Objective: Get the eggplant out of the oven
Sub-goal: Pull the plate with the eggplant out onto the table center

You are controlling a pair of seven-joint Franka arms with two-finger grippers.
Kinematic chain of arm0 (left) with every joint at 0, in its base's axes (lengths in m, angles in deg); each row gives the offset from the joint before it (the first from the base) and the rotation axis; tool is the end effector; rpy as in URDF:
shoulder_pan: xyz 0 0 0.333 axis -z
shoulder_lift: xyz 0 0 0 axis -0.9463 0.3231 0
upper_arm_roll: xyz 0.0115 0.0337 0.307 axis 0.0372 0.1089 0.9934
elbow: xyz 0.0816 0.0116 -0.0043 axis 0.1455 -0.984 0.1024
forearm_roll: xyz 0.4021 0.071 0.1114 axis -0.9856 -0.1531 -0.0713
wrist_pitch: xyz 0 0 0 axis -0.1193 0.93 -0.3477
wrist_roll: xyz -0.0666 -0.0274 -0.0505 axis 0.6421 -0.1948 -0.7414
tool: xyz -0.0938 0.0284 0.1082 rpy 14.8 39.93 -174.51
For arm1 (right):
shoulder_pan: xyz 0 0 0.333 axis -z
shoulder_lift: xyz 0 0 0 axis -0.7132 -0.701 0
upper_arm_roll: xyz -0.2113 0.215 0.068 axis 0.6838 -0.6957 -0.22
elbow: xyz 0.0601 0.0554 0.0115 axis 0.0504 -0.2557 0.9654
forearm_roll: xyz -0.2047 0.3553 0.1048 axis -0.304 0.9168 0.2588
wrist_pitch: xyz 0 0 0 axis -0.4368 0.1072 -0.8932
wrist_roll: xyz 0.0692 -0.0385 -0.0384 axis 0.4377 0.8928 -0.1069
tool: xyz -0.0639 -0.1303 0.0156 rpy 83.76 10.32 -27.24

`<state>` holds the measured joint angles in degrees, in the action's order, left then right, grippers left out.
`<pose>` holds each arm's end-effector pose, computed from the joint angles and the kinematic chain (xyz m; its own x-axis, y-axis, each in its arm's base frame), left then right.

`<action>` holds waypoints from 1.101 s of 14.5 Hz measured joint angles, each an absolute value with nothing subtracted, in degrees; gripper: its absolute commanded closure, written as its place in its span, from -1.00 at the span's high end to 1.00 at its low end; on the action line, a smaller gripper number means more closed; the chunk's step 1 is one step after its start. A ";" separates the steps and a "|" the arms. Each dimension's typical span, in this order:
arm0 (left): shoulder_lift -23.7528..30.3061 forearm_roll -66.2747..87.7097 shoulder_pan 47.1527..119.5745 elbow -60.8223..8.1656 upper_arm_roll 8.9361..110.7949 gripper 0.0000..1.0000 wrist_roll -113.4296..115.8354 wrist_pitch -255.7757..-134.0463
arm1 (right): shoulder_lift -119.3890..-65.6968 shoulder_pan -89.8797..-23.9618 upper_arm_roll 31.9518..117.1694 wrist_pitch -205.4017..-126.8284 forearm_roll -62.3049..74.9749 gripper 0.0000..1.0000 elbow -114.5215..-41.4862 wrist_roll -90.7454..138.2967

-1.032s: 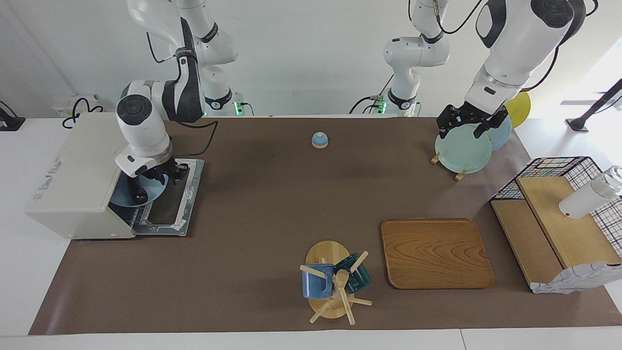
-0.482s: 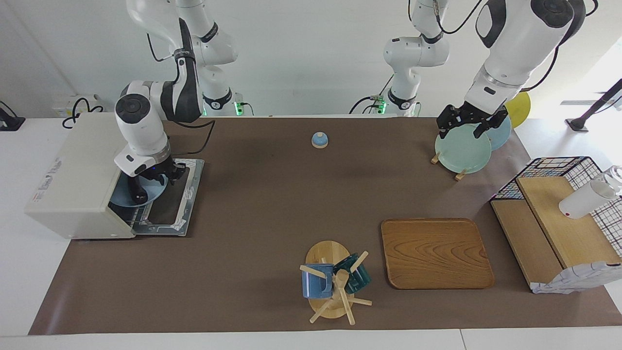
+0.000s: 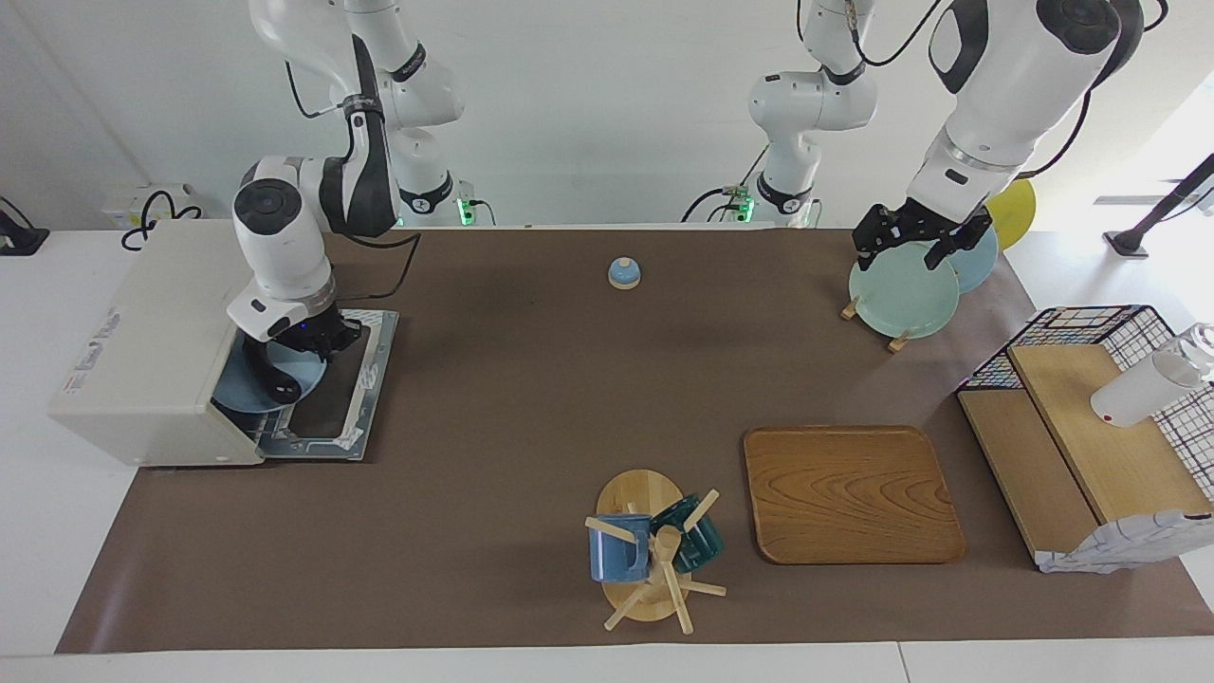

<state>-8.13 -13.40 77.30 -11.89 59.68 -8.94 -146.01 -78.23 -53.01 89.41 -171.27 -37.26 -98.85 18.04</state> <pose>0.5634 -0.0962 0.5515 0.9952 -0.0706 -0.0684 -0.0700 -0.9975 0.0114 0.5558 -0.0184 0.3198 0.9850 0.1581 -0.0692 0.1683 -0.9686 0.1832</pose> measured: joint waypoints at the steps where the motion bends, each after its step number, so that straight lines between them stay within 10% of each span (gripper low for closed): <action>1: -8.13 -13.40 77.29 -11.89 59.68 1.00 -8.94 -146.01 | -78.32 -55.75 89.30 -170.30 -37.24 -1.00 -97.50 16.04; 16: -8.13 -13.39 73.82 -11.89 59.77 1.00 -8.98 -146.30 | -107.17 -90.82 86.91 -158.53 -28.94 -1.00 -59.94 -30.47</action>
